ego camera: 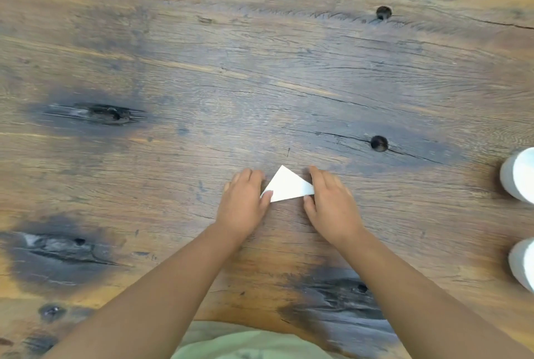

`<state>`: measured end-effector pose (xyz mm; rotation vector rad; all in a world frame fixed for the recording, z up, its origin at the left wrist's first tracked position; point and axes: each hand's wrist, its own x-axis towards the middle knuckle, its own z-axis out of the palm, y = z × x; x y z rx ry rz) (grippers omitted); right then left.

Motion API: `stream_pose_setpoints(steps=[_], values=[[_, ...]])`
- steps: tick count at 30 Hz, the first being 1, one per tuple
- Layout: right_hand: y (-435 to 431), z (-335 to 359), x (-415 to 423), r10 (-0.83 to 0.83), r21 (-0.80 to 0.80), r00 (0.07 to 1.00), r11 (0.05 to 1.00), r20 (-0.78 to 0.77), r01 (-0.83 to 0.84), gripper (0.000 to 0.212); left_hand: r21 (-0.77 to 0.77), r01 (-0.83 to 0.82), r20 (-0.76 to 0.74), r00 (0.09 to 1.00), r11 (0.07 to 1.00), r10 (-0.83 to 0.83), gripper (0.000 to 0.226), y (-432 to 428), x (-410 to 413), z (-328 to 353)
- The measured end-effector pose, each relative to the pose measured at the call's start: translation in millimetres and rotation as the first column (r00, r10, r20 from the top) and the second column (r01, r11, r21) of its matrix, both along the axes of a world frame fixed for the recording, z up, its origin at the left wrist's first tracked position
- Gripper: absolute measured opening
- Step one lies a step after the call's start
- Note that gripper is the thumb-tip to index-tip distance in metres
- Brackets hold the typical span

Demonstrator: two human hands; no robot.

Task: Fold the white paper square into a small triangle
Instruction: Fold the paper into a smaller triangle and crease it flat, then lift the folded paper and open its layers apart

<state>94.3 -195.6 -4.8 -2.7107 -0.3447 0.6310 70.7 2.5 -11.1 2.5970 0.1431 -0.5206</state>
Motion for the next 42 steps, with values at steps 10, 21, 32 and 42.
stream_pose_setpoints(steps=[10,21,32,42], values=[[33.1,-8.4,30.5,-0.065,-0.068,0.996,0.996,-0.054,0.061,0.038,0.047,-0.126,-0.054,0.990,0.991,0.129,0.023,-22.5,17.7,-11.2],[23.5,-3.4,28.7,-0.162,0.248,0.960,0.944,-0.229,0.219,0.045,-0.321,-0.277,-0.164,0.958,0.906,0.235,0.019,-17.3,17.4,3.7],[16.5,123.0,64.1,-0.182,0.506,0.973,0.831,-0.143,0.230,0.010,-0.591,-0.134,-0.102,0.991,0.796,0.091,0.023,15.0,70.0,131.0],[4.9,290.7,79.8,-0.267,0.669,0.959,0.730,0.092,0.140,0.017,-0.636,0.135,0.196,0.981,0.760,-0.010,0.018,11.4,101.6,295.3]])
